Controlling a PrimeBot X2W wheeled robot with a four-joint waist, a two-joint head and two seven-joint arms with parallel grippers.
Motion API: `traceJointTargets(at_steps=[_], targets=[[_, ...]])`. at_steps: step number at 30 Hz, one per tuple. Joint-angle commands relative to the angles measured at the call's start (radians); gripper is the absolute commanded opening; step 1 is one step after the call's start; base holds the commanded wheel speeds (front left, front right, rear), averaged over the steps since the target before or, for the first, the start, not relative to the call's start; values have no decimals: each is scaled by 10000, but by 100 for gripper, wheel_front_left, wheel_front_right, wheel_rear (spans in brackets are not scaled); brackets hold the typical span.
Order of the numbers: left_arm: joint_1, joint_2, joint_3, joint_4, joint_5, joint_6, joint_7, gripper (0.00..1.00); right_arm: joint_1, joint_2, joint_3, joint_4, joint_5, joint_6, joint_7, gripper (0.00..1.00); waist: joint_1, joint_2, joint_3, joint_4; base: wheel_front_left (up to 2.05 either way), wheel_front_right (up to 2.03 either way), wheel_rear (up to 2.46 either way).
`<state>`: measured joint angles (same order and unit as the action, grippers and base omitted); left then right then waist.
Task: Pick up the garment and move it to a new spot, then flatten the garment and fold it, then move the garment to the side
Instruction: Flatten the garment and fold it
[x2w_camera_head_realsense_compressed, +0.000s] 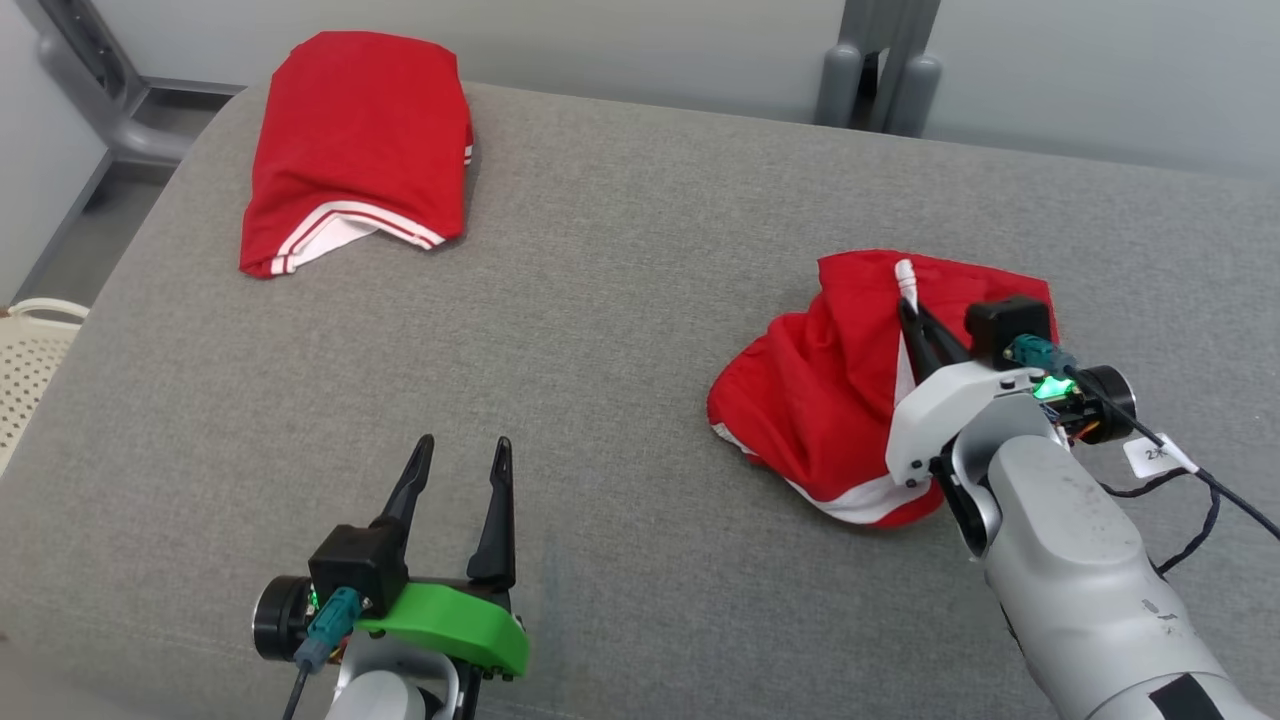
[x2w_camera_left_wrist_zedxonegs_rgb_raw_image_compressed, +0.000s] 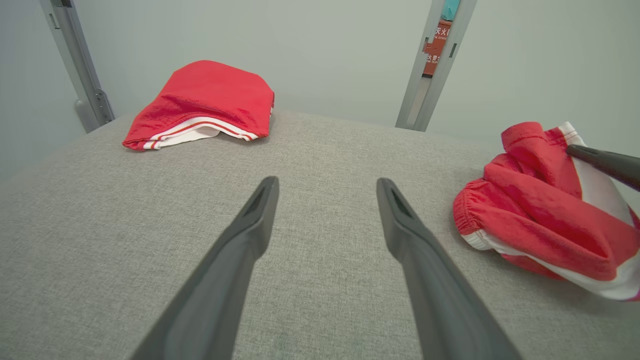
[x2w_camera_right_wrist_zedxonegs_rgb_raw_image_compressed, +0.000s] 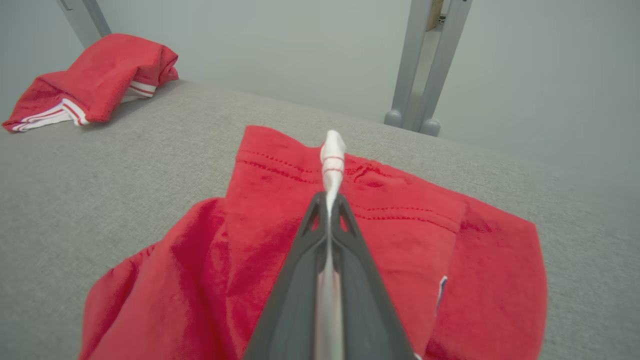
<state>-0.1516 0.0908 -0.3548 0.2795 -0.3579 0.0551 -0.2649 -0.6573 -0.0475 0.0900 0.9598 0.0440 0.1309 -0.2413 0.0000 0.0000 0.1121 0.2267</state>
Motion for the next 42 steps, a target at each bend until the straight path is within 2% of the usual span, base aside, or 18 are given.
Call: traceJointTargets(at_steps=[1,14,26,27,30,31,33,42], targets=[[198,-6,70,-13,98,-37,8,100,-22,-55,-147,-109,123,-3,-115,0,0,0,-209,-333,0,0,0],[685,15,535,-105,234,-171,9,100,1788,-43,-2949,-1165,181,-3,-241,0,0,0,-530,-1547,0,0,0],[605,-76,694,-82,302,-371,7,100,2587,-49,-4464,-716,-5,-3,-245,0,0,0,-314,-1732,0,0,0],[615,-88,698,-61,297,-378,9,100,2630,-51,-4537,-724,-41,-3,-243,27,0,0,-308,-1730,0,0,0],[630,-114,736,-9,298,-430,9,100,2733,-49,-4672,-699,-80,-3,-243,39,0,0,-316,-1740,0,0,0],[636,-127,755,6,298,-437,9,100,2768,-51,-4713,-735,-119,-3,-243,51,0,0,-327,-1750,0,0,0],[656,-146,791,28,299,-451,9,100,2893,-47,-4782,-752,-130,-3,-244,100,0,0,-363,-1769,0,0,0],[832,-235,906,71,232,-578,9,100,3612,-48,-4690,-1456,-11,-3,-244,100,0,0,-647,-1912,0,0,0]])
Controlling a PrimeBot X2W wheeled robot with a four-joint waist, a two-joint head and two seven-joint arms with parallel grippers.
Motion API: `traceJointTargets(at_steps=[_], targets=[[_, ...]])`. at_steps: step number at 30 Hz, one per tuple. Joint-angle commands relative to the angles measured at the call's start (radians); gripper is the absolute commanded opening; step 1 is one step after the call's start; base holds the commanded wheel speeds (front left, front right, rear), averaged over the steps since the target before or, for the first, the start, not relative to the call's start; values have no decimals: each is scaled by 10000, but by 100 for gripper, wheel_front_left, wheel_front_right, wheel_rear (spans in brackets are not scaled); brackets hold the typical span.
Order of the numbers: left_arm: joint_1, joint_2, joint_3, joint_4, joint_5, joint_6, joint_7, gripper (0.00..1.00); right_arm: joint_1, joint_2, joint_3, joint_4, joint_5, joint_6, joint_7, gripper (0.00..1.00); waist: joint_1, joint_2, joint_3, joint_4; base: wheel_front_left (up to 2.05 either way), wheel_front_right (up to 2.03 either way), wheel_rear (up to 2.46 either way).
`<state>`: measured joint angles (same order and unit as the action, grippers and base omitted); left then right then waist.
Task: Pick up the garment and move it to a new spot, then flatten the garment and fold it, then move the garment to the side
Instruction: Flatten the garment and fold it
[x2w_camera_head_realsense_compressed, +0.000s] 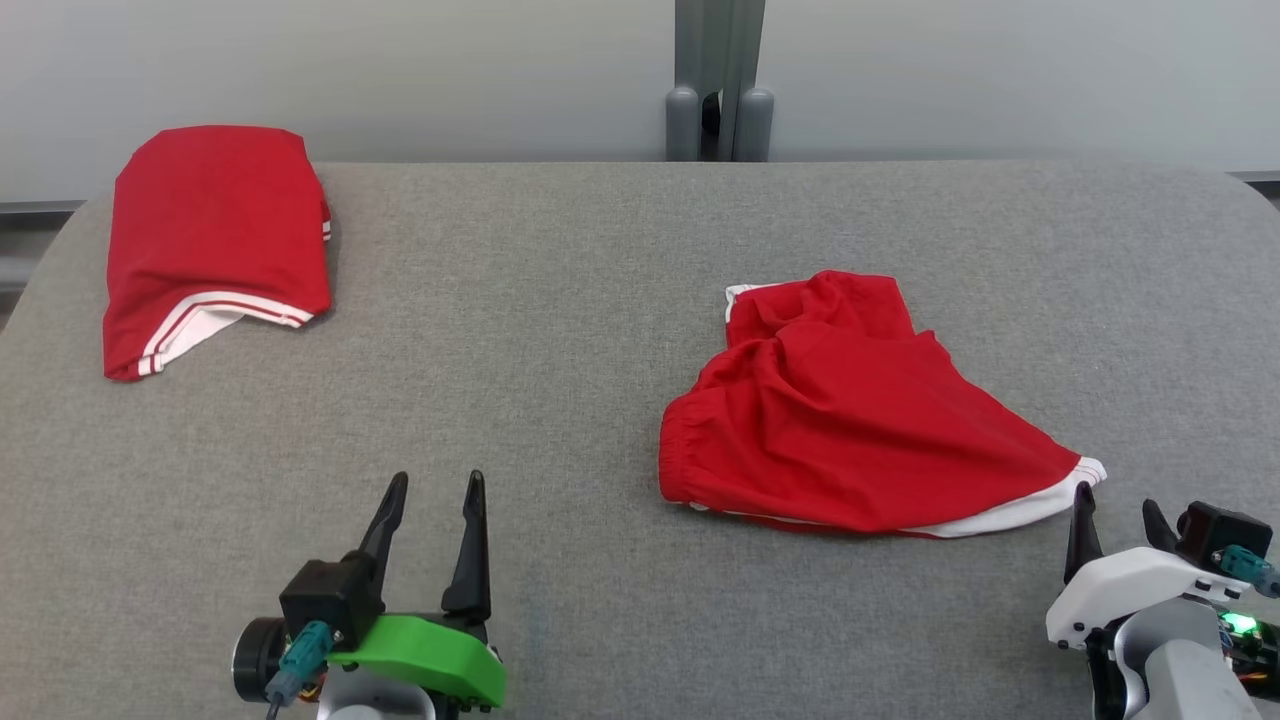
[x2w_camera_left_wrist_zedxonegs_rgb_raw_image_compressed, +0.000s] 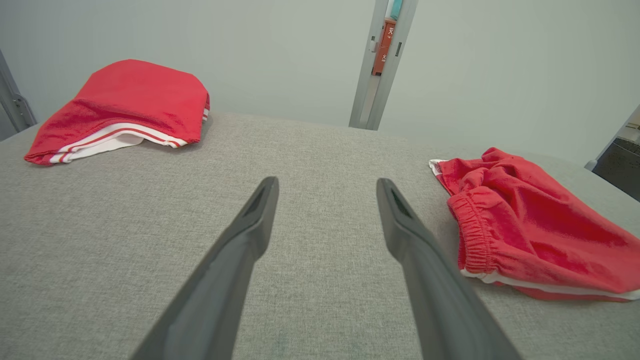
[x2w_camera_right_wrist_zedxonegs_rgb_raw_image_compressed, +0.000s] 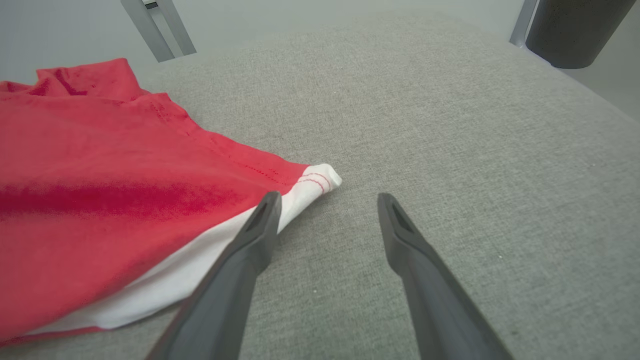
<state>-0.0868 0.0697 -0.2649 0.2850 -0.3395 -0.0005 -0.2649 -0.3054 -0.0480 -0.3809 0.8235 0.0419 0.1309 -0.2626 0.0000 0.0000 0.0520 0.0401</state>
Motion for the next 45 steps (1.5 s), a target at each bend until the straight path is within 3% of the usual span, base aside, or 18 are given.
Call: traceJointTargets(at_steps=[1,13,20,33,34,35,36,37,38,45], targets=[[206,-39,-33,37,16,-88,9,100,205,-39,96,-332,38,-3,-31,100,0,0,-73,-73,0,0,0],[-823,-147,-1463,1505,-505,-1049,310,100,935,-42,1319,-3040,673,-3,-30,100,0,0,246,-999,0,0,0],[-1755,-174,-2000,2583,-2047,-1234,570,100,972,-39,1962,-4376,937,-3,-32,100,0,0,772,-1762,0,0,0],[-2911,-169,-2625,3906,-2889,-1295,184,100,1410,-40,2944,-5906,992,-3,-32,100,0,0,1242,-2332,0,0,0],[-2962,-171,-2667,3920,-3009,-1298,159,93,1427,-40,2986,-5984,1026,-3,-32,100,0,0,1250,-2317,0,0,0],[-2991,-171,-2679,3911,-3136,-1301,140,73,1439,-39,3019,-6045,1034,-3,-32,100,0,0,1251,-2299,0,0,0],[-3032,-171,-2677,3867,-3254,-1305,85,39,1474,-37,3046,-6117,1048,-3,-32,100,0,0,1248,-2266,0,0,0],[-3061,-168,-2657,3828,-3325,-1305,54,27,1509,-36,3041,-6153,1052,-3,-32,100,0,0,1242,-2228,0,0,0],[-3094,-168,-2612,3775,-3401,-1307,53,0,1551,-36,3038,-6187,1040,-3,-32,100,0,0,1233,-2179,0,0,0],[-3261,-7,-1811,3227,-3340,-1309,-11,0,1558,-39,3245,-6474,892,-3,-32,100,0,0,1169,-1875,0,0,0]])
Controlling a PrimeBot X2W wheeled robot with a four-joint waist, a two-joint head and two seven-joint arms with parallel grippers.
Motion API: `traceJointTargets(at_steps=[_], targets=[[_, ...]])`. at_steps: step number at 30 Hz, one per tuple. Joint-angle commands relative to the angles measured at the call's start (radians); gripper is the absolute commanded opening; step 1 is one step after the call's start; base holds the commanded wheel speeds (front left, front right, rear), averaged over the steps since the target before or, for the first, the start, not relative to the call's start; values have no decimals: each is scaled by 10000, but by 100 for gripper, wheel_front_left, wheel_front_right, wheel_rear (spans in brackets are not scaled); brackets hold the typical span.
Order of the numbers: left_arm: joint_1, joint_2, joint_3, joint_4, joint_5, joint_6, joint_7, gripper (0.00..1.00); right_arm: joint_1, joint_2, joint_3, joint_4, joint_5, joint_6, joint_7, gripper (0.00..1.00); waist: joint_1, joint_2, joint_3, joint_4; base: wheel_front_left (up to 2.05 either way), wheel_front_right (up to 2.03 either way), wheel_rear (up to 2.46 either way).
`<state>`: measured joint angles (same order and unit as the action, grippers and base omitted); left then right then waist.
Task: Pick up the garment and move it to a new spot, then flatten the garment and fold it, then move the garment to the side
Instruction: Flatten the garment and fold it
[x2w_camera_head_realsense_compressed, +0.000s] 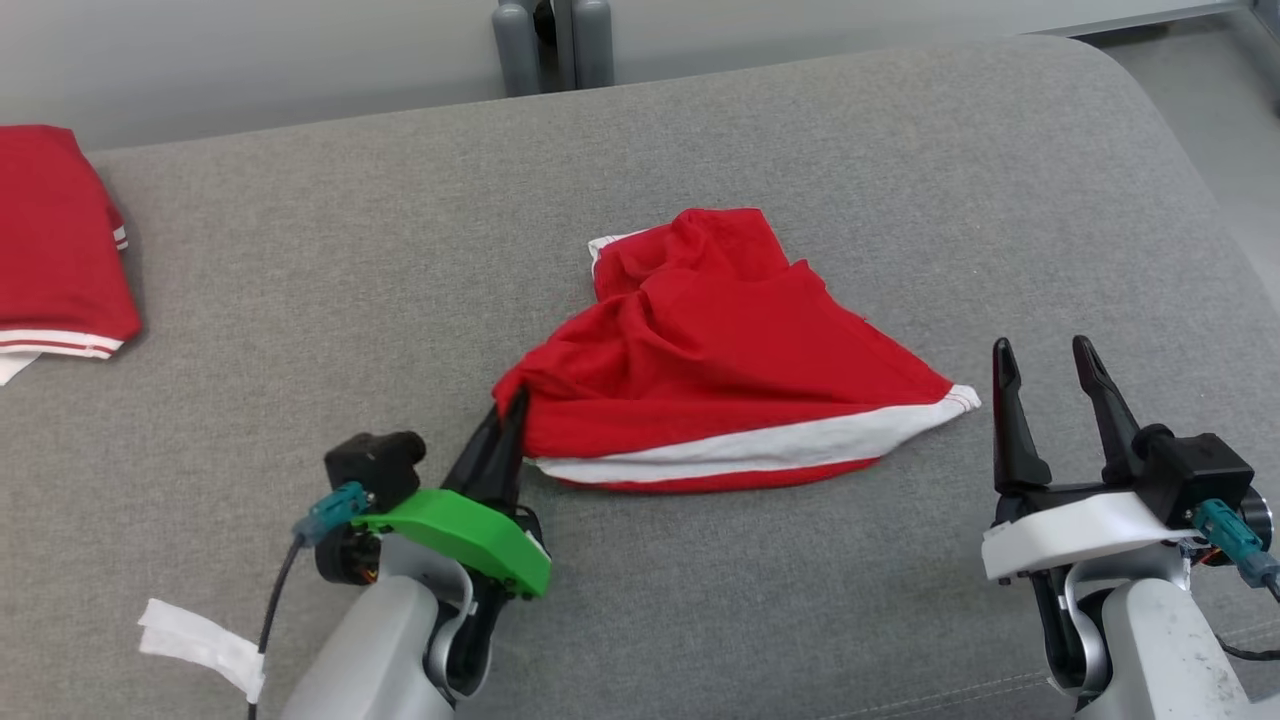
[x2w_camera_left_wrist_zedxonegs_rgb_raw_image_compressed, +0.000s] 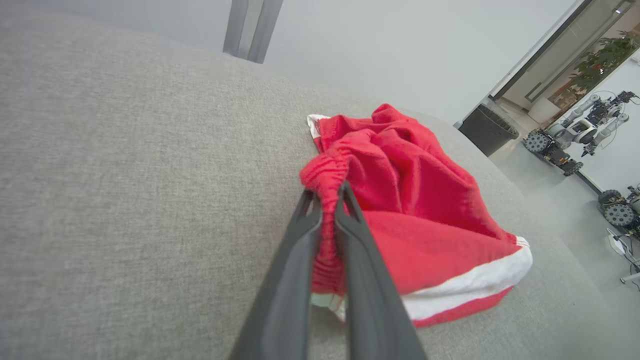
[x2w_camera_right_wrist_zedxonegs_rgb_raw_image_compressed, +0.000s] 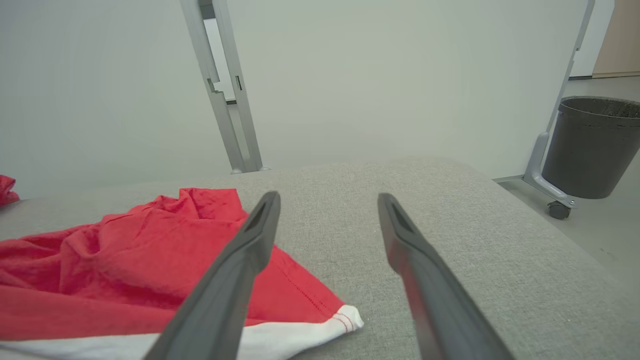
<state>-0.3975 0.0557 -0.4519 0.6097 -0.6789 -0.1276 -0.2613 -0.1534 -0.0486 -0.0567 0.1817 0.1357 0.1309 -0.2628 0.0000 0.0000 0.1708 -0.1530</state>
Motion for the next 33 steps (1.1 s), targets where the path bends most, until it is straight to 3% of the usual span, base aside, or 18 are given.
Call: traceJointTargets(at_steps=[1,7,13,14,15,16,17,18,23,33], targets=[[-141,198,235,-106,130,-27,-49,0,38,-32,96,-133,-73,-3,-30,100,0,0,-18,86,0,0,0],[-388,620,925,-270,579,104,-51,0,27,-29,658,-538,-107,-3,45,100,0,0,37,158,0,0,0],[-644,1039,986,529,861,120,14,0,135,-29,1178,-659,-144,-3,128,100,0,0,71,100,0,0,0],[-678,1042,950,696,844,102,36,4,172,-36,1236,-660,-117,-3,126,100,0,0,68,86,0,0,0],[-680,1031,923,829,802,87,47,13,204,-36,1287,-662,-119,-3,123,100,0,0,61,78,0,0,0],[-666,1012,902,962,759,73,43,33,242,-32,1336,-662,-134,-3,118,100,0,0,49,73,0,0,0],[-646,1000,893,1038,736,61,33,46,270,-32,1362,-660,-146,-3,111,100,0,0,32,75,0,0,0],[-602,968,909,1122,685,51,16,100,304,-32,1389,-654,-170,-3,103,100,0,0,6,88,0,0,0],[-342,887,1126,969,879,67,-52,100,503,-32,1279,-603,-257,-3,71,100,0,0,-208,299,0,0,0],[1120,551,1931,-1028,2089,251,-40,100,927,-32,681,-364,-615,-3,31,100,0,0,-1256,1304,0,0,0]])
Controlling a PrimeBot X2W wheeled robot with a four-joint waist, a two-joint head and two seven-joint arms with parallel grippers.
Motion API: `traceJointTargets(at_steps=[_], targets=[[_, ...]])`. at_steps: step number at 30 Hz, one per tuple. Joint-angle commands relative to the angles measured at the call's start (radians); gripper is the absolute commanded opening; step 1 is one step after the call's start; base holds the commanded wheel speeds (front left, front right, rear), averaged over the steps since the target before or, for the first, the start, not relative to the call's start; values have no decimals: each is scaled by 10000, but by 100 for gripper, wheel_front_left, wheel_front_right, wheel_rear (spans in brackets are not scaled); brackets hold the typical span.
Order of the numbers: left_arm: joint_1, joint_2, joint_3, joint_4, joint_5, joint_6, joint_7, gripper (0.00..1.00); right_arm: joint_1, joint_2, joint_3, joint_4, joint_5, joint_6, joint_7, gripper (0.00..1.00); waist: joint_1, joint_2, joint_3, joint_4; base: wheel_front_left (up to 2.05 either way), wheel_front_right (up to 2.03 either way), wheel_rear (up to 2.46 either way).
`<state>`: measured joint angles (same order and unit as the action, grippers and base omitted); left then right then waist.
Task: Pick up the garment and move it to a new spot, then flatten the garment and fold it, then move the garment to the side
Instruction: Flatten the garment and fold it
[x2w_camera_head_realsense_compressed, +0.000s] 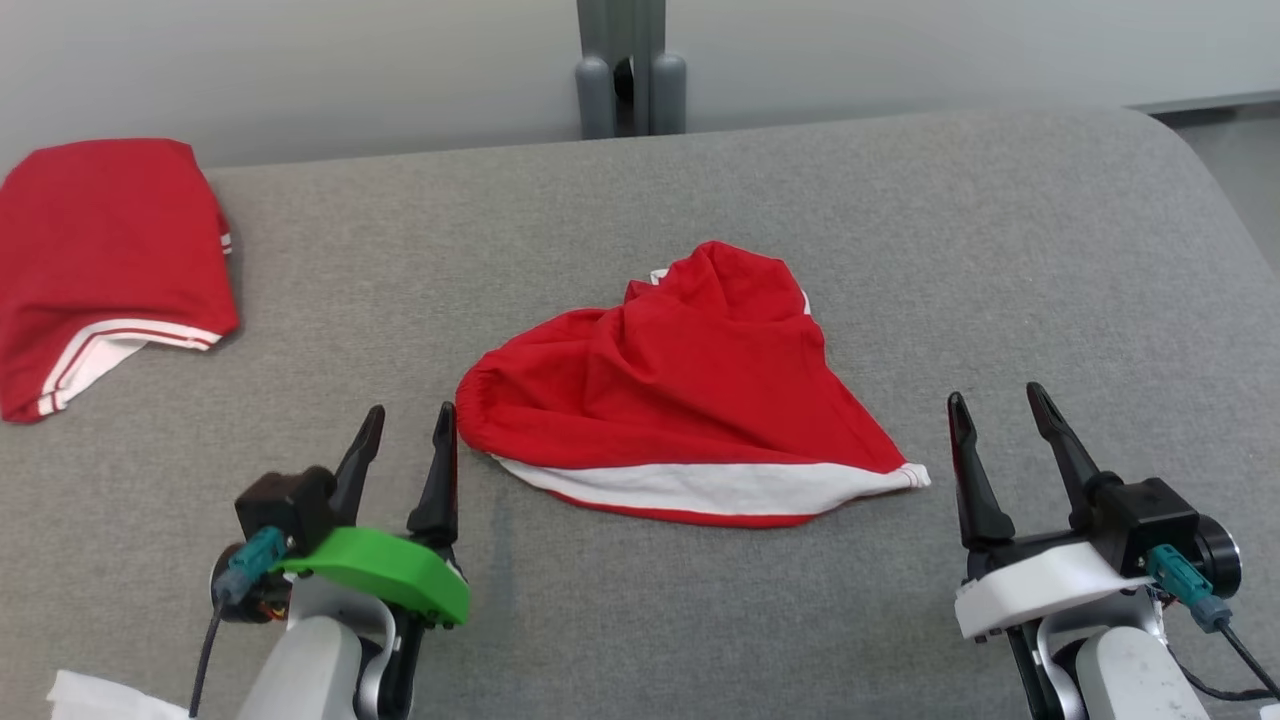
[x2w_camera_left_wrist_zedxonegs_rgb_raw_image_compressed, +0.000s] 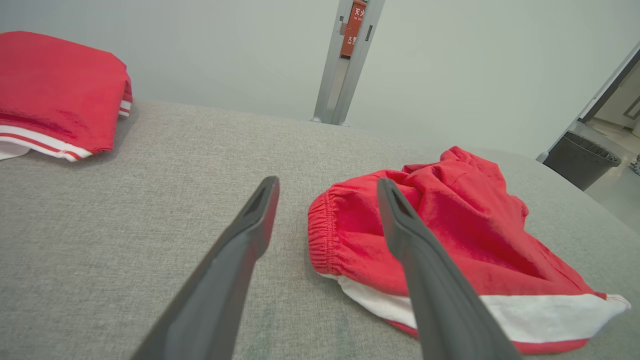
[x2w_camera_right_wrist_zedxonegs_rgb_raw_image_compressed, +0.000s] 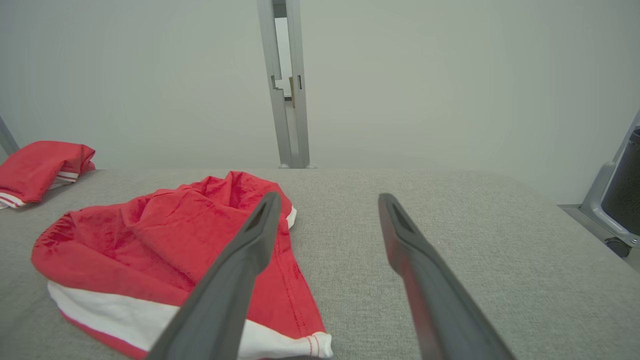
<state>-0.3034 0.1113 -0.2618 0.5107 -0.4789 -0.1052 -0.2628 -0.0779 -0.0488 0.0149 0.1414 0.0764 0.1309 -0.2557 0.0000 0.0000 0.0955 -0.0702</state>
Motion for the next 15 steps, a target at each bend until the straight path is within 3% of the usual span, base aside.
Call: traceJointTargets(at_steps=[1,15], targets=[[407,-51,77,-192,232,65,-13,100,249,-30,-65,77,-21,-3,-43,100,0,0,-652,590,0,0,0],[2448,-451,439,-1548,911,807,-17,100,899,-30,-98,567,466,-3,-85,100,0,0,-1472,1393,0,0,0]])
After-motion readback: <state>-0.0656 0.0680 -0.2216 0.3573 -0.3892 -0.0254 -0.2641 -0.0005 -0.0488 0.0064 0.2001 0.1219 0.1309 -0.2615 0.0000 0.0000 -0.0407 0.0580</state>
